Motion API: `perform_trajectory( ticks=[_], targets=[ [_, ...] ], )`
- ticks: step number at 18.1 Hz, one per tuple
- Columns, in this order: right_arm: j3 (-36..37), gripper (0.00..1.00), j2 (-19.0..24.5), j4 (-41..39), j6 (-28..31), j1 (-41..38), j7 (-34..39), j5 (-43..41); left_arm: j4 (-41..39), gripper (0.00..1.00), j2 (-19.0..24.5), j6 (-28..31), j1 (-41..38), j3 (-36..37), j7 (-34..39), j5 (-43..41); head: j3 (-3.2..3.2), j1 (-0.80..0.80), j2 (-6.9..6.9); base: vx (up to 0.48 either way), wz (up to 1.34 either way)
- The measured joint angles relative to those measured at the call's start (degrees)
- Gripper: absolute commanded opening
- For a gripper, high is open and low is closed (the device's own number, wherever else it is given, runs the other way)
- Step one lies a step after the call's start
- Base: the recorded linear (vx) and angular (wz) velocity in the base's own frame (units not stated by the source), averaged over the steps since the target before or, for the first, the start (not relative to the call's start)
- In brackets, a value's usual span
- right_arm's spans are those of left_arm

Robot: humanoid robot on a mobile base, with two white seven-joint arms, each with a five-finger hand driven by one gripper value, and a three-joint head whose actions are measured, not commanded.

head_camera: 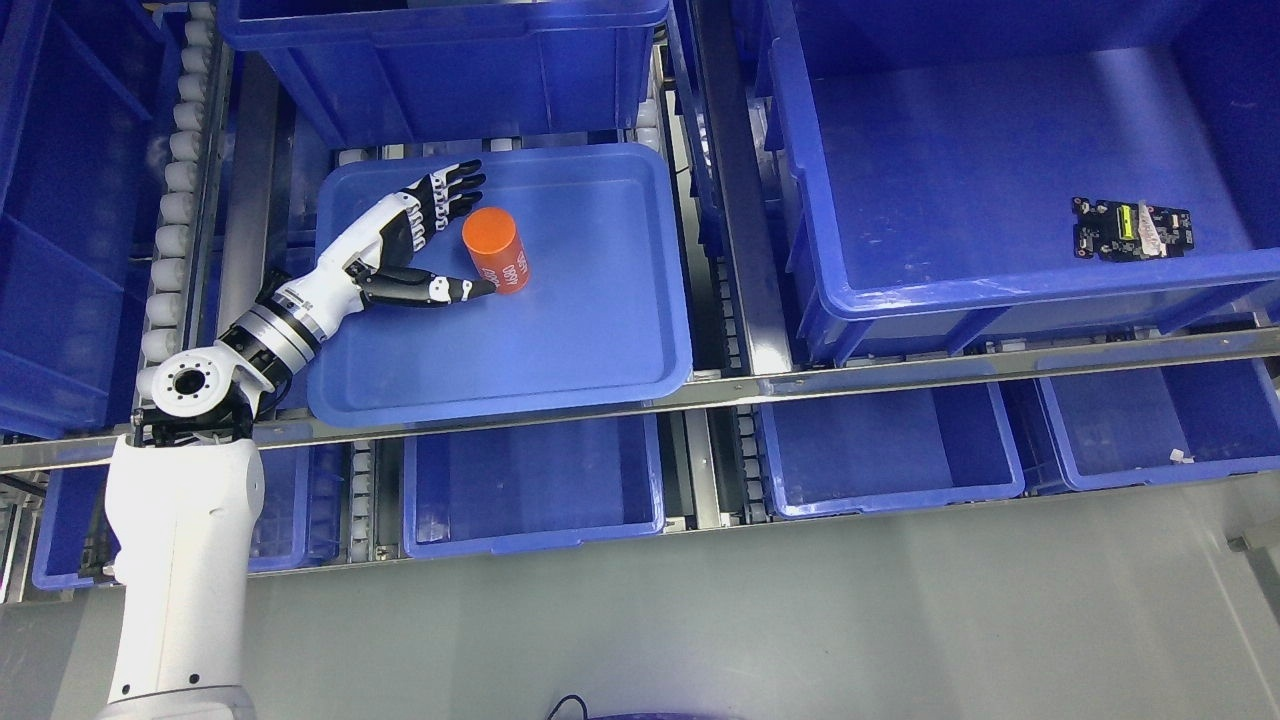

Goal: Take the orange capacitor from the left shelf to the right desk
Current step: 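Position the left hand fingers around the orange capacitor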

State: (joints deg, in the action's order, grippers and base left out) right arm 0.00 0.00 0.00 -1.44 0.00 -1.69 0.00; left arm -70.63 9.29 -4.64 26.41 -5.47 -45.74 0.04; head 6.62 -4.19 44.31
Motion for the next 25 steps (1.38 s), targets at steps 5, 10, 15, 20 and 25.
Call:
perform_trajectory(
  ticks=[5, 10, 15, 20, 25],
  targets=[
    [0.0, 1.0, 0.0, 0.0, -0.25, 0.0, 0.0, 0.0, -2.36, 0.94, 0.34, 1.65, -0.08, -1.04, -0.74, -0.16, 0.0, 0.0, 0.0, -0.003, -0.02],
    [0.0, 1.0, 0.0, 0.0, -0.09, 0.0, 0.0, 0.0, -6.31, 0.94, 1.36, 1.34, 0.08, -2.95, -0.26, -0.11, 0.0, 0.0, 0.0, -0.014, -0.05],
    [0.0, 1.0, 0.0, 0.0, -0.01, 0.0, 0.0, 0.0, -9.23, 0.94, 2.36, 0.96, -0.54, -4.51, -0.81, -0.07, 0.0, 0.0, 0.0, -0.002, 0.01],
    [0.0, 1.0, 0.0, 0.0, 0.01, 0.0, 0.0, 0.0, -10.98, 0.94, 2.77, 0.95, -2.48, -4.47, -1.83, -0.05, 0.0, 0.0, 0.0, 0.0, 0.0],
    [0.0, 1.0, 0.0, 0.0, 0.01, 0.0, 0.0, 0.0, -11.88, 0.94, 2.11, 3.25, -3.09, -3.55, -1.93, -0.04, 0.0, 0.0, 0.0, 0.0, 0.0]
  ],
)
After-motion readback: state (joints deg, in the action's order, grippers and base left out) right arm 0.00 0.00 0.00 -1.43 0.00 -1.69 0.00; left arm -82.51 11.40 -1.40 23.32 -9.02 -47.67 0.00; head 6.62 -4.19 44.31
